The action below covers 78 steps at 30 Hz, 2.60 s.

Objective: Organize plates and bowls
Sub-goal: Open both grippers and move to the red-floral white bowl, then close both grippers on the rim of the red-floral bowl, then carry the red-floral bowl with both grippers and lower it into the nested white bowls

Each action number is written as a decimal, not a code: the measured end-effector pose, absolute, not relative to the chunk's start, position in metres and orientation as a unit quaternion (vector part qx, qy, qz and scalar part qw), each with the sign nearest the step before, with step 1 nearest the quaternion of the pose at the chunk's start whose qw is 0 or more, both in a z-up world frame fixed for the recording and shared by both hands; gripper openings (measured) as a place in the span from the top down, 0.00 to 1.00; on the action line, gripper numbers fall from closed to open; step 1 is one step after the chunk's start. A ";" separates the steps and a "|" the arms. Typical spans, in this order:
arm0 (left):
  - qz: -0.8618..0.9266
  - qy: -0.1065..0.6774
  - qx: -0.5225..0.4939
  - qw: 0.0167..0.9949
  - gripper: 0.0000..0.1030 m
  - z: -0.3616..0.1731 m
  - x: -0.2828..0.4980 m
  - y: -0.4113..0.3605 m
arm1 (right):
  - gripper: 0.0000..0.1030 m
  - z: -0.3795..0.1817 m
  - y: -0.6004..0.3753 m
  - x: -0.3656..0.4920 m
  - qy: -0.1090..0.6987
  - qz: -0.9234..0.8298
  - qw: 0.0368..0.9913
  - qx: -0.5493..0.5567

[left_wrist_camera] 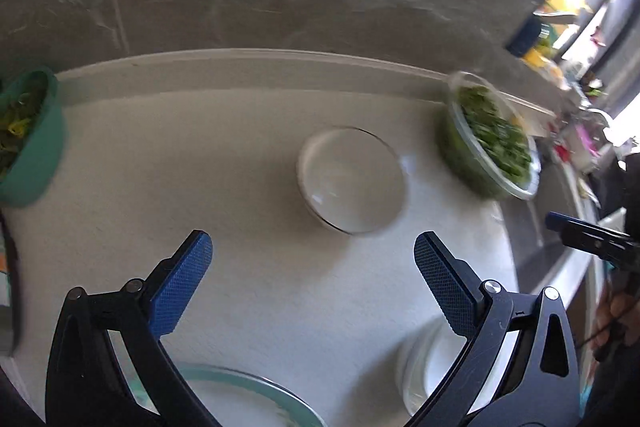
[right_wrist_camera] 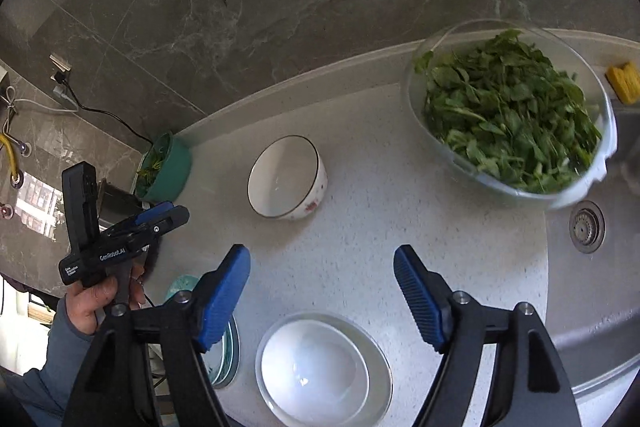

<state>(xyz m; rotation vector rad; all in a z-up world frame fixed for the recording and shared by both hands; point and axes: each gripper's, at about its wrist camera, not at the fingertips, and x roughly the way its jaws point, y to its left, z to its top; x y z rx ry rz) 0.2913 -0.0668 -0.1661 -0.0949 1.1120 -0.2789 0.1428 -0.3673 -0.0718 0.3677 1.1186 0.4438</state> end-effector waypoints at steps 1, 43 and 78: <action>-0.129 0.526 -0.041 0.840 0.00 -0.168 0.301 -0.066 | 0.25 -0.073 -0.361 0.154 0.522 0.213 0.808 0.171; -0.182 0.631 -0.067 0.751 0.84 -0.308 0.393 -0.110 | 0.80 -0.220 -0.278 0.290 0.669 0.246 0.671 0.203; -0.232 0.635 -0.047 0.735 0.84 -0.204 0.194 -0.180 | 0.77 -0.119 -0.364 0.114 0.641 0.247 0.695 0.214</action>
